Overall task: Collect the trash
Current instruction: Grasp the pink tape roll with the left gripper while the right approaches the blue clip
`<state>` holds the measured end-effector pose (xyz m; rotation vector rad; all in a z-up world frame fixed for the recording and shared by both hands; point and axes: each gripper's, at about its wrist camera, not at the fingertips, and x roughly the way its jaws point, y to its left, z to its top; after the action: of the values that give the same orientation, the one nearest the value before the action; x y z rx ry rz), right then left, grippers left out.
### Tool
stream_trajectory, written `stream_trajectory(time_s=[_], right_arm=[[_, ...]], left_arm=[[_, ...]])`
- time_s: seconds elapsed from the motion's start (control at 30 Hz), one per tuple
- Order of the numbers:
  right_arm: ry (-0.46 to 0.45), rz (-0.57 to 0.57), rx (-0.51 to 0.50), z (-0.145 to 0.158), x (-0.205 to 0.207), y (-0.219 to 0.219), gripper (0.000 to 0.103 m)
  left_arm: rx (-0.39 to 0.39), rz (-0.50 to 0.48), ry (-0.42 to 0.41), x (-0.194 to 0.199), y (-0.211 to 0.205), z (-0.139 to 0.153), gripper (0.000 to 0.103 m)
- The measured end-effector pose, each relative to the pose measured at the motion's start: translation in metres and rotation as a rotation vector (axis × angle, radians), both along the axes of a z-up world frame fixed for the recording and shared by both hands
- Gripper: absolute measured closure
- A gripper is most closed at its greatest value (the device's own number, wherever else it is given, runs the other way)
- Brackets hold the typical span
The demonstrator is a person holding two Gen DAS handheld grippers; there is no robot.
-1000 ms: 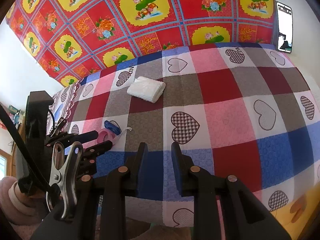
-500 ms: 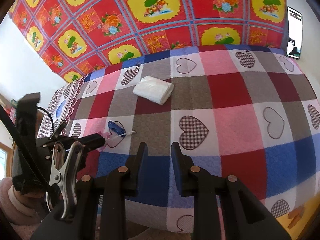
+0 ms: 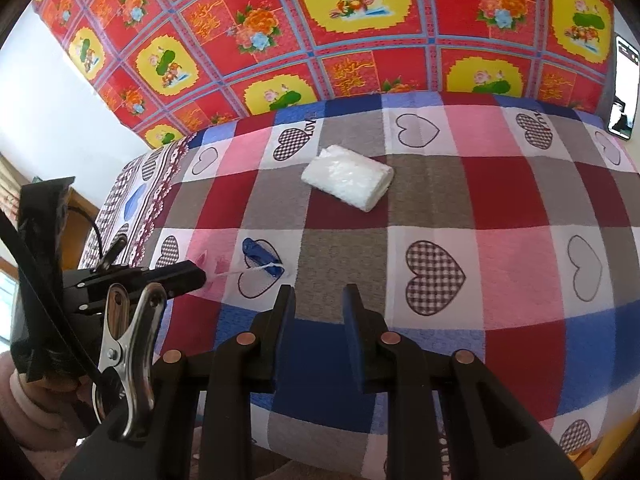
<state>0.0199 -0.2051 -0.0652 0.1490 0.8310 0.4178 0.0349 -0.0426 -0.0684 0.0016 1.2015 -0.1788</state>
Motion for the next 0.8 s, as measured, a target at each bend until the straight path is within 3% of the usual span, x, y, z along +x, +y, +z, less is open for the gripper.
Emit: stream_trajectory(time_s=[0.07, 0.5, 0.53, 0.57, 0.6, 0.8], right_arm=[[0.0, 0.004, -0.001, 0.0, 0.0, 0.001, 0.078], [0.018, 0.0, 0.011, -0.006, 0.005, -0.001, 0.078], [0.019, 0.0, 0.01, -0.006, 0.005, -0.001, 0.078], [0.02, 0.002, 0.011, -0.006, 0.006, -0.001, 0.078], [0.021, 0.007, 0.011, -0.007, 0.006, 0.001, 0.078], [0.03, 0.039, 0.003, -0.01, 0.012, 0.014, 0.078]], left_arm=[[0.009, 0.012, 0.022, 0.001, 0.001, -0.005, 0.064], [0.016, 0.01, 0.02, 0.007, 0.005, -0.017, 0.061], [0.017, 0.005, 0.014, 0.006, 0.005, -0.017, 0.067], [0.02, 0.001, 0.008, 0.005, 0.006, -0.017, 0.086], [0.017, 0.0, 0.01, 0.004, 0.007, -0.017, 0.094], [-0.021, 0.035, -0.002, 0.001, 0.019, -0.011, 0.094]])
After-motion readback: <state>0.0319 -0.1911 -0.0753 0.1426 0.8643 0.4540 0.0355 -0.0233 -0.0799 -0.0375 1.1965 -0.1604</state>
